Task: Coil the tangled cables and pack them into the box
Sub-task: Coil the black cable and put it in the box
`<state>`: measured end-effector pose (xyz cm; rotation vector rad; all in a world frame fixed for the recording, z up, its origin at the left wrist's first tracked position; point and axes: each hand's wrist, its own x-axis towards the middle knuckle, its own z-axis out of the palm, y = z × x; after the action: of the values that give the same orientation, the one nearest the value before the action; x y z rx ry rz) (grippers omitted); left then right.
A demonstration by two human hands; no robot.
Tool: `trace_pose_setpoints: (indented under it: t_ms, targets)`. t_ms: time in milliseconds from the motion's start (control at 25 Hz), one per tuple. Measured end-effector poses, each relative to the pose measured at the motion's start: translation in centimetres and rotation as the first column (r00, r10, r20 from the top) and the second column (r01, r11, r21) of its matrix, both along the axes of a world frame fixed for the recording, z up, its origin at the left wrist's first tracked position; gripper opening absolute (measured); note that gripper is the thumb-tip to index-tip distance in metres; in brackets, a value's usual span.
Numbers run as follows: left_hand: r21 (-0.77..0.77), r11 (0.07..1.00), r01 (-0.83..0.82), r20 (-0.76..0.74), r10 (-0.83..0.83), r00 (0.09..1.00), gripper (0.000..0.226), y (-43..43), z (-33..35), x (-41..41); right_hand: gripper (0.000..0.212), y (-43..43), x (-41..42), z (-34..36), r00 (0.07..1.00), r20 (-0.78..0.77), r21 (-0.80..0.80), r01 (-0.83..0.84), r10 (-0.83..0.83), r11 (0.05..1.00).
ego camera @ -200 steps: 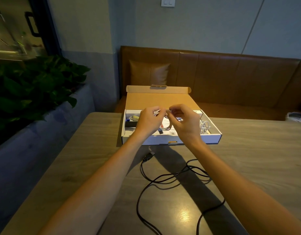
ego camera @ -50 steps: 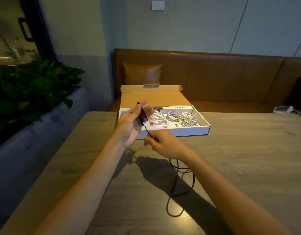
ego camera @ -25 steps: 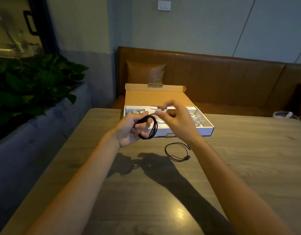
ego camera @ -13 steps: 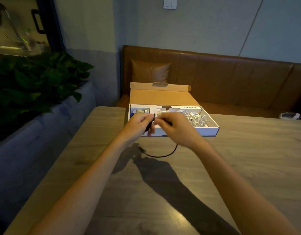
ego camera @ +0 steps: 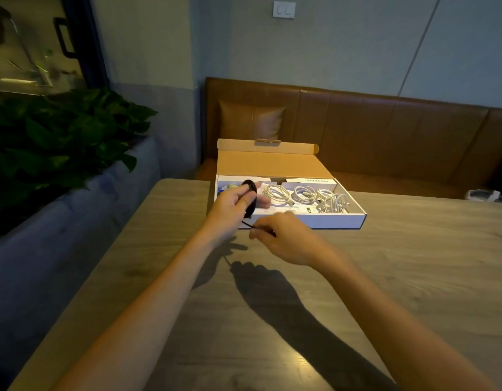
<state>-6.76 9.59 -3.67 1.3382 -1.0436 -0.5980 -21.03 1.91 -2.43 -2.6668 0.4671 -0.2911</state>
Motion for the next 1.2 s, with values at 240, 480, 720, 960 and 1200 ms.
trace_pose_setpoints:
  t_ms: [240, 480, 720, 960, 1200]
  targets:
    - [0.121, 0.984, 0.129, -0.053, -0.123, 0.991, 0.041, 0.2, 0.5, -0.1, 0.014, -2.8, -0.2, 2.8, 0.928, 0.362, 0.084, 0.064, -0.090, 0.994]
    - [-0.059, 0.949, 0.308, -0.588, -0.283, 0.758, 0.043, 0.5, 0.9, -0.5, 0.013, -3.4, -0.1, 1.9, 0.849, 0.501, 0.283, 0.021, -0.167, 0.959]
    - [-0.182, 0.959, 0.218, -0.789, -0.275, 0.550, 0.039, 0.3, 0.6, -0.4, 0.021, -1.3, 1.6, 0.6, 0.799, 0.484, 0.622, -0.028, -0.356, 0.783]
    - [-0.203, 0.973, 0.111, -0.820, -0.231, 0.524, 0.044, 0.5, 0.9, -0.8, 0.023, -0.4, 1.5, 0.8, 0.816, 0.439, 0.646, 0.004, -0.375, 0.763]
    - [-0.009, 1.000, 0.021, -0.584, -0.023, 0.812, 0.040, 0.6, 1.8, -0.5, 0.032, -0.5, 1.1, 1.1, 0.826, 0.411, 0.685, -0.001, -0.385, 0.729]
